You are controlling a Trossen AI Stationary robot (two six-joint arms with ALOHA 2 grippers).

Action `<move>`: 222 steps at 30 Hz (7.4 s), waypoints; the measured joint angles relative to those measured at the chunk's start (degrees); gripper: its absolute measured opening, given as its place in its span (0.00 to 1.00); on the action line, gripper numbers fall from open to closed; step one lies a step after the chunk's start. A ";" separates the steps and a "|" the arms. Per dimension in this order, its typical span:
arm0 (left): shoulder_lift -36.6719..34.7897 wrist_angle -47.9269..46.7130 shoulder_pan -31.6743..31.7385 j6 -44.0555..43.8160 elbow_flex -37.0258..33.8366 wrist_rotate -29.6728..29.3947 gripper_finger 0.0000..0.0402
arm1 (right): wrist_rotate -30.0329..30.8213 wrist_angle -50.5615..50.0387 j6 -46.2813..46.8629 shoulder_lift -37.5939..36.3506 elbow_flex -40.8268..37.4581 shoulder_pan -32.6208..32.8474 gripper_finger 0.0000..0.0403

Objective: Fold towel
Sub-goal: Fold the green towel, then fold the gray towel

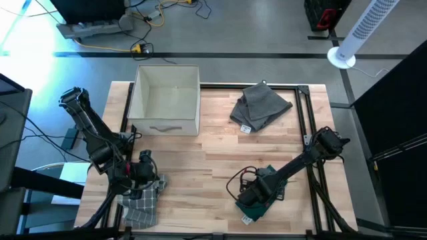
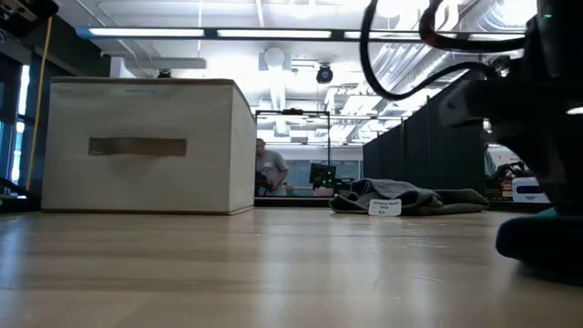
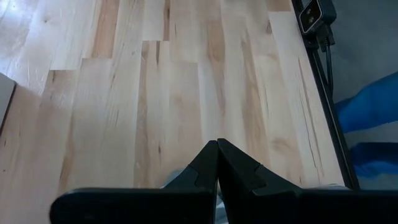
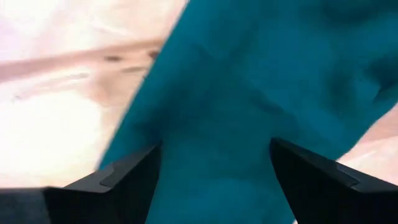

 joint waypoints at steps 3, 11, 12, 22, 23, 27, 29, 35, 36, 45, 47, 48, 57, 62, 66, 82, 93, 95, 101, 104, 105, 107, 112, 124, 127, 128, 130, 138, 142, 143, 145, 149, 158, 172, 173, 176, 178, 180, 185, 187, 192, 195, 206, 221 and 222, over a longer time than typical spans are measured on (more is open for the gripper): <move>0.02 0.00 0.00 0.01 0.00 0.05 0.00 | 0.01 -3.56 -4.79 -0.03 0.00 0.86 0.71; 0.02 0.02 0.12 -0.50 0.00 0.99 0.00 | -2.49 -6.43 -19.57 -0.10 -1.65 4.05 0.71; 0.02 0.08 0.19 -0.77 0.00 0.99 0.00 | -3.28 -5.53 -20.28 -0.11 -2.67 4.43 0.71; 0.04 0.75 0.48 -3.52 0.00 1.29 0.00 | 6.41 1.88 -18.02 -5.10 2.24 7.53 0.71; 0.02 0.75 0.50 -3.15 0.00 1.25 0.00 | 6.44 2.92 -18.50 -4.80 2.80 7.65 0.71; 0.04 0.73 0.50 -2.11 0.00 1.33 0.00 | 8.03 12.89 -21.28 -3.29 4.05 7.68 0.71; 0.04 0.73 0.50 -2.10 0.00 1.18 0.00 | 7.63 15.11 -21.43 -1.24 3.94 7.63 0.71; 0.04 0.67 0.55 -3.11 0.00 1.27 0.00 | 1.24 21.37 -21.48 3.16 3.93 8.03 0.71; 0.04 0.65 0.55 -3.10 0.00 1.27 0.00 | 0.19 20.67 -21.47 3.46 3.91 8.35 0.71; 0.04 0.64 0.46 -3.08 0.00 1.66 0.00 | -8.96 1.62 -29.38 2.36 3.85 13.03 0.71; 0.04 0.62 0.46 -3.08 0.00 2.13 0.00 | -10.54 -0.94 -30.84 2.36 3.74 14.58 0.71; 0.04 0.65 0.46 -3.09 0.00 2.15 0.00 | -11.65 -2.15 -31.66 2.36 3.74 15.42 0.71; 0.04 0.81 1.47 -3.57 0.00 2.99 0.00 | -7.10 -5.39 -20.92 -4.16 3.78 19.15 0.71; 0.04 1.19 2.86 -3.08 0.00 4.01 0.00 | 5.37 -3.10 -14.06 -8.02 3.97 16.91 0.71; 0.04 1.32 3.24 -3.08 0.00 4.17 0.00 | 6.34 -10.60 -6.25 -5.71 3.67 14.51 0.71; 0.04 1.57 3.45 -1.42 0.00 6.09 0.00 | 4.13 5.01 -0.83 -10.98 -11.51 13.12 0.71; 0.04 1.56 3.45 -1.62 0.00 5.29 0.00 | 0.11 15.42 0.37 -14.06 -21.43 12.84 0.71; 0.04 1.55 3.45 -1.60 0.00 5.29 0.00 | 0.11 14.27 0.23 -14.80 -22.11 13.49 0.71; 0.04 1.56 4.03 -1.62 0.00 4.97 0.00 | -2.80 13.29 1.48 -18.50 -25.91 16.19 0.71; 0.04 1.64 4.82 -1.63 0.00 4.91 0.00 | -4.03 13.71 1.65 -20.25 -28.05 16.66 0.71; 0.04 1.76 5.07 -1.62 0.00 4.90 0.00 | -4.12 13.78 1.62 -20.89 -28.70 16.58 0.71; 0.04 2.59 5.44 -1.60 0.00 4.90 0.00 | -3.72 13.34 1.55 -22.17 -29.87 15.92 0.71; 0.04 3.32 6.09 -1.57 0.00 4.93 0.00 | -3.00 12.04 1.52 -25.40 -33.04 13.96 0.71; 0.04 3.28 6.08 -2.10 0.00 5.78 0.00 | -0.61 6.33 -0.89 -32.27 -32.73 14.23 0.71; 0.04 3.28 6.08 -1.35 0.00 5.80 0.00 | 2.38 3.87 -1.58 -33.55 -29.55 14.27 0.71; 0.04 3.26 6.08 -0.92 0.00 5.82 0.00 | 3.83 2.89 -1.80 -33.93 -27.94 14.29 0.71; 0.04 3.26 6.08 -0.03 0.00 5.84 0.00 | 7.10 -0.42 -2.45 -34.48 -23.98 13.85 0.71; 0.04 3.24 8.27 5.00 0.00 8.20 0.00 | 23.19 -16.69 -15.89 -32.99 -2.46 6.61 0.71; 0.04 3.24 9.97 6.41 0.00 10.75 0.00 | 29.98 -16.70 -26.33 -30.95 4.54 2.38 0.71; 0.04 3.25 10.35 6.37 0.00 11.52 0.00 | 30.57 -16.48 -28.90 -30.38 5.63 1.50 0.71; 0.04 3.26 10.93 4.91 0.00 12.92 0.00 | 30.76 -15.35 -34.62 -29.21 6.91 -0.06 0.71; 0.04 3.24 10.96 1.16 0.00 15.36 0.00 | 31.71 -12.76 -44.35 -27.78 7.00 -1.81 0.71; 0.04 5.40 14.46 -10.30 0.00 21.38 0.00 | 26.66 -14.35 -60.23 -28.58 6.56 -5.07 0.71; 0.04 18.67 21.47 -16.08 0.00 17.50 0.00 | 27.06 -26.88 -90.00 -33.45 6.47 -18.13 0.71; 0.04 19.62 21.82 -15.40 0.00 17.29 0.00 | 26.15 -26.85 -93.47 -33.45 6.21 -20.14 0.71; 0.04 21.09 22.67 -11.91 0.00 17.49 0.00 | 20.29 -26.52 -101.29 -33.41 4.59 -27.63 0.71; 0.04 21.25 23.27 -9.96 0.00 17.51 0.00 | 17.81 -26.07 -105.07 -33.40 3.46 -33.08 0.71; 0.04 21.31 23.45 -7.75 0.00 17.51 0.00 | 14.64 -25.15 -108.12 -33.40 2.34 -38.50 0.71; 0.04 21.14 23.26 -1.24 0.00 17.66 0.00 | 7.94 -16.52 -116.59 -33.26 -1.48 -49.31 0.71; 0.04 20.83 23.29 1.66 0.00 17.66 0.00 | 7.86 -11.84 -121.72 -32.28 -4.05 -52.55 0.71; 0.04 19.85 23.38 4.92 0.00 18.07 0.00 | 8.78 1.28 -136.63 -29.28 -11.00 -57.51 0.71; 0.04 18.37 23.37 4.96 0.00 19.31 0.00 | 8.69 9.82 -143.52 -27.80 -13.81 -57.94 0.71; 0.04 16.11 23.37 5.30 0.00 19.43 0.00 | 11.78 16.75 -148.99 -18.03 -16.94 -61.52 0.66; 0.04 15.59 23.37 5.01 0.00 19.00 0.00 | 12.56 21.26 -147.48 -14.86 -16.92 -61.77 0.34; 0.04 15.59 23.37 4.98 0.00 19.00 0.00 | 12.54 21.54 -147.90 -14.83 -16.92 -61.76 0.34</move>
